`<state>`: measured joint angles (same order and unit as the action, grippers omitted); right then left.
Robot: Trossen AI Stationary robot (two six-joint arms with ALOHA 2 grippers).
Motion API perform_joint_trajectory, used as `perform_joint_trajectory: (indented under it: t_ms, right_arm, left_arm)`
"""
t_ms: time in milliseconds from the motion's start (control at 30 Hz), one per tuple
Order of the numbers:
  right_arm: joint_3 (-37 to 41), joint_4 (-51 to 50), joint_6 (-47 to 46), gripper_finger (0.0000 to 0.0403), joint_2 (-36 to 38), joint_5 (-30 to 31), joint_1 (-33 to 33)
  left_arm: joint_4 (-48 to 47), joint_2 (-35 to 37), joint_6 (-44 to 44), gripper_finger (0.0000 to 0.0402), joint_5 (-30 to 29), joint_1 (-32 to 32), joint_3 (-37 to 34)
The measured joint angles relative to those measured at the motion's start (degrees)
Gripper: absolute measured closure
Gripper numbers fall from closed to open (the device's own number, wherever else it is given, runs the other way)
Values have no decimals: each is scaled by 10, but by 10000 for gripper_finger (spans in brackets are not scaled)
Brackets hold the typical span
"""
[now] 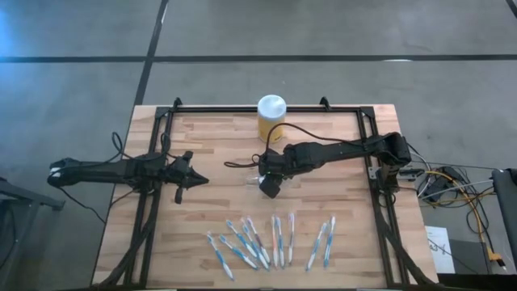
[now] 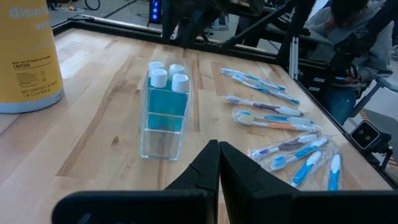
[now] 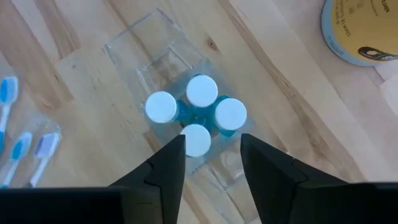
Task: Pick & Place toothbrushing station
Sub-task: Adjust the transparent organizer
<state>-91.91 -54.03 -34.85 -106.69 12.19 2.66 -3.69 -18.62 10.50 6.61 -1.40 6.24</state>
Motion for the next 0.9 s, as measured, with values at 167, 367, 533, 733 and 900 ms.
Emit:
perform_joint_trajectory:
  t_ms: [167, 367, 533, 733, 900]
  right_arm:
    - [-16, -13, 49, 272, 45, 32, 7]
    - [13, -3, 83, 336, 112, 119, 28]
    - [111, 144, 129, 390, 182, 176, 58]
    - [329, 470, 251, 394, 260, 134, 74]
    - [501, 761, 371, 394, 313, 13, 51]
  left_arm:
    - [1, 0, -15, 388, 6, 0, 0]
    - [29, 0, -59, 388, 48, 0, 0]
    - [32, -9, -73, 395, 48, 0, 0]
    - [30, -29, -95, 394, 45, 0, 0]
    - [34, -34, -132, 398, 39, 0, 0]
